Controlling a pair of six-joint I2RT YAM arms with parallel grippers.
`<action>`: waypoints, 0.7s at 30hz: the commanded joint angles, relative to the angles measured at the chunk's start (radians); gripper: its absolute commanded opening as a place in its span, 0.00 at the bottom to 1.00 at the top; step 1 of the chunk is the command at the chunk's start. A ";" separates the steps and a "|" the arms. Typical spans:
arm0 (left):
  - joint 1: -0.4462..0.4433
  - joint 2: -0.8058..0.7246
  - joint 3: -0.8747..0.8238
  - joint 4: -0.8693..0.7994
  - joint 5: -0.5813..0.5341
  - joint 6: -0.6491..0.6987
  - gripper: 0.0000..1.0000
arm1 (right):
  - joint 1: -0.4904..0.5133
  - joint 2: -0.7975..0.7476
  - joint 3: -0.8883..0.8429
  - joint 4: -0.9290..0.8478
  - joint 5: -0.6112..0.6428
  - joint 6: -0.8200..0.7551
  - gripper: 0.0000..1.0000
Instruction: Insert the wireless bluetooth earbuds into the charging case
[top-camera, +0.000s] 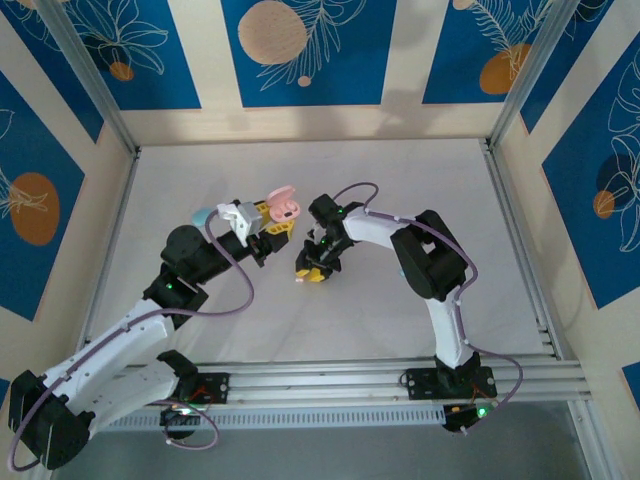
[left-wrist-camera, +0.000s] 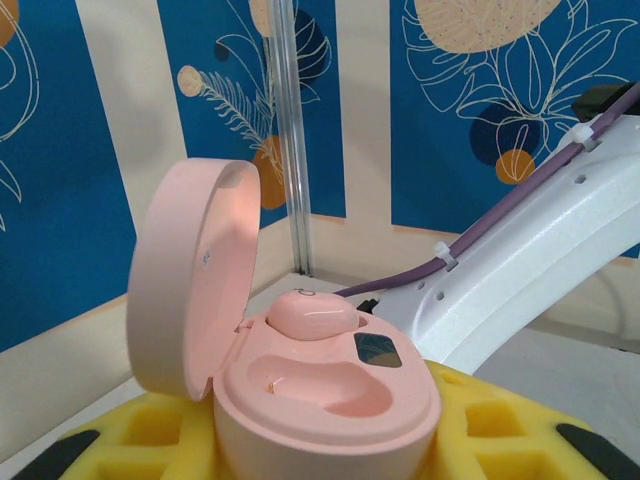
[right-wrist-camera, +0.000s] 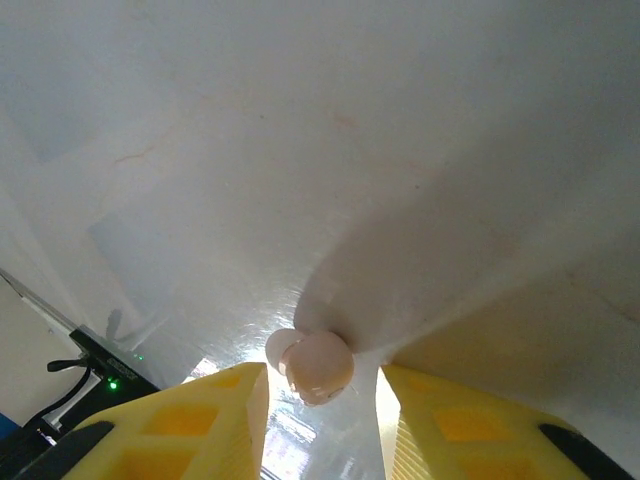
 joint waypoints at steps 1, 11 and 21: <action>-0.007 -0.007 0.026 0.031 0.006 0.011 0.37 | 0.017 0.035 0.032 0.004 -0.016 0.012 0.34; -0.006 -0.012 0.025 0.029 0.005 0.011 0.36 | 0.028 0.058 0.067 -0.005 0.008 -0.005 0.30; -0.007 -0.011 0.024 0.034 0.006 0.009 0.37 | 0.051 0.093 0.129 -0.068 0.072 -0.060 0.30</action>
